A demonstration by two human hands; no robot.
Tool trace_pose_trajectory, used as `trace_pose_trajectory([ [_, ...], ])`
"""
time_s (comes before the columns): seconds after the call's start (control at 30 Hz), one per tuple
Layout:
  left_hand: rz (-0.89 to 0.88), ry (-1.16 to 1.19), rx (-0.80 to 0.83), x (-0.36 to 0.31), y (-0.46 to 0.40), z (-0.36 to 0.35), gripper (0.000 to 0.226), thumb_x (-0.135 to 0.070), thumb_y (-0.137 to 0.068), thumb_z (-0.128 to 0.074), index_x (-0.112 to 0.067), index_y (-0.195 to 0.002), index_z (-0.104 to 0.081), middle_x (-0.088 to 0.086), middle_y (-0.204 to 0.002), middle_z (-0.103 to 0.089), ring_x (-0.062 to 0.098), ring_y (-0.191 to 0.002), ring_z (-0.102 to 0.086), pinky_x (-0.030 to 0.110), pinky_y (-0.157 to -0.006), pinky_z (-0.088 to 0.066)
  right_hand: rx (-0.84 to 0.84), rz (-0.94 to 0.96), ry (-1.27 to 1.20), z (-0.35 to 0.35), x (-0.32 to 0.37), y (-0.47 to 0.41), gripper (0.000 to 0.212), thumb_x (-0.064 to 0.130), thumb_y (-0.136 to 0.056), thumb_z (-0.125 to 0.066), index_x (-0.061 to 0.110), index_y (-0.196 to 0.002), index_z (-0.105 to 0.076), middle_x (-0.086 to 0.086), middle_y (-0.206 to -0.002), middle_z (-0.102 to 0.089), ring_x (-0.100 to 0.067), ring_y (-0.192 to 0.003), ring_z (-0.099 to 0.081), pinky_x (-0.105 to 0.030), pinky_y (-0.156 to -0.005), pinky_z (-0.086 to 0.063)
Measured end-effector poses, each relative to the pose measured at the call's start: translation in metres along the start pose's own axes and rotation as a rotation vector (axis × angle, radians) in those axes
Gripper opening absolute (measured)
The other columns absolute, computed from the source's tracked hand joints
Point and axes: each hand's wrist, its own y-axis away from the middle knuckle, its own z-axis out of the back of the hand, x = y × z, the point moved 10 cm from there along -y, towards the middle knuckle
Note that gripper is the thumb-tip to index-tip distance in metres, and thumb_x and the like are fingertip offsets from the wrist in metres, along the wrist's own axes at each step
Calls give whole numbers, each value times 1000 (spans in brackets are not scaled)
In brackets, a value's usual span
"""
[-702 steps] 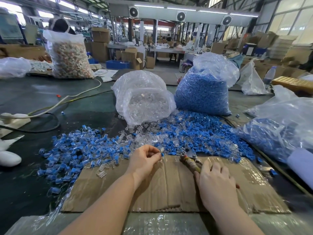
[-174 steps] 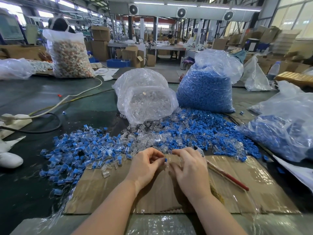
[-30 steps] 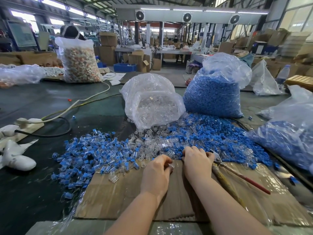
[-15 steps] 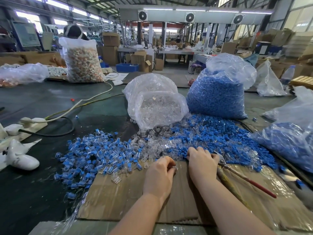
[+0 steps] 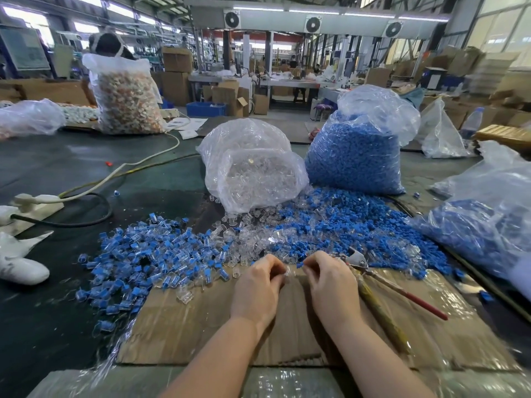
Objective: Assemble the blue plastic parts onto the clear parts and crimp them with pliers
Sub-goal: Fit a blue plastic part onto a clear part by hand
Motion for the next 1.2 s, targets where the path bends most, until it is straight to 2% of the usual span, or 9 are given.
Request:
trace_pose_trajectory([
  [0.13,-1,0,-10,-1,0,1,10,-18,-90,-59,-27,-86,-54,-14,-79,-59,-5,-71,-53,4,-63,-40,-33,-76,-129,3,-11,5,4,12,-88,-60,14,-90,-63,0,-86,-65,-18,-85,-57,-30,-77,-43],
  [0.2,-8,4,-11,-1,-1,0,7,-19,-91,-58,-25,-91,-58,-12,-82,-62,2,-76,-57,9,-67,-41,-57,-116,-186,6,-16,6,14,9,-86,-62,14,-98,-66,0,-92,-68,-17,-90,-59,-30,-83,-45],
  [0.27,-22,1,-4,-3,-1,-1,7,-20,-92,-56,-26,-94,-59,-13,-84,-63,0,-76,-57,7,-66,-41,-53,-129,-181,6,-18,6,17,10,-86,-63,14,-101,-69,0,-94,-69,-16,-91,-60,-27,-85,-45],
  [0.4,-15,22,2,-1,-1,-2,12,-18,-92,-57,-26,-100,-60,-14,-87,-62,-1,-80,-57,3,-66,-39,-55,-130,-246,6,-18,6,7,12,-84,-67,18,-88,-70,8,-81,-66,-10,-80,-59,-25,-79,-47],
  [0.5,26,91,-13,3,-1,0,11,-18,-89,-60,-27,-94,-58,-15,-83,-60,0,-80,-58,6,-69,-42,-29,-126,-284,3,-17,7,2,17,-83,-69,19,-82,-68,9,-77,-66,-10,-77,-60,-27,-76,-48],
  [0.67,69,179,-26,5,0,3,9,-18,-88,-63,-25,-84,-60,-10,-78,-64,7,-77,-62,24,-75,-51,35,-78,-224,-5,-12,8,5,22,-85,-66,20,-82,-65,2,-81,-65,-14,-81,-58,-29,-77,-46],
  [0.8,68,179,-33,5,0,5,12,-18,-87,-63,-28,-82,-59,-11,-76,-64,4,-76,-61,19,-73,-50,34,-38,-177,-4,-7,9,6,24,-84,-66,19,-81,-64,5,-80,-64,-13,-80,-55,-24,-73,-42],
  [0.9,70,182,-45,6,0,6,14,-16,-87,-64,-29,-82,-58,-12,-77,-63,2,-76,-60,14,-71,-47,41,-11,-147,-5,-2,10,8,26,-83,-67,19,-80,-65,6,-79,-64,-13,-80,-55,-25,-74,-43],
  [1.2,16,155,6,2,2,3,15,-15,-85,-66,-29,-82,-63,-15,-77,-64,-2,-75,-60,11,-71,-48,64,-27,-121,-7,-4,10,11,30,-83,-65,20,-79,-66,6,-81,-67,-15,-82,-58,-30,-80,-45],
])
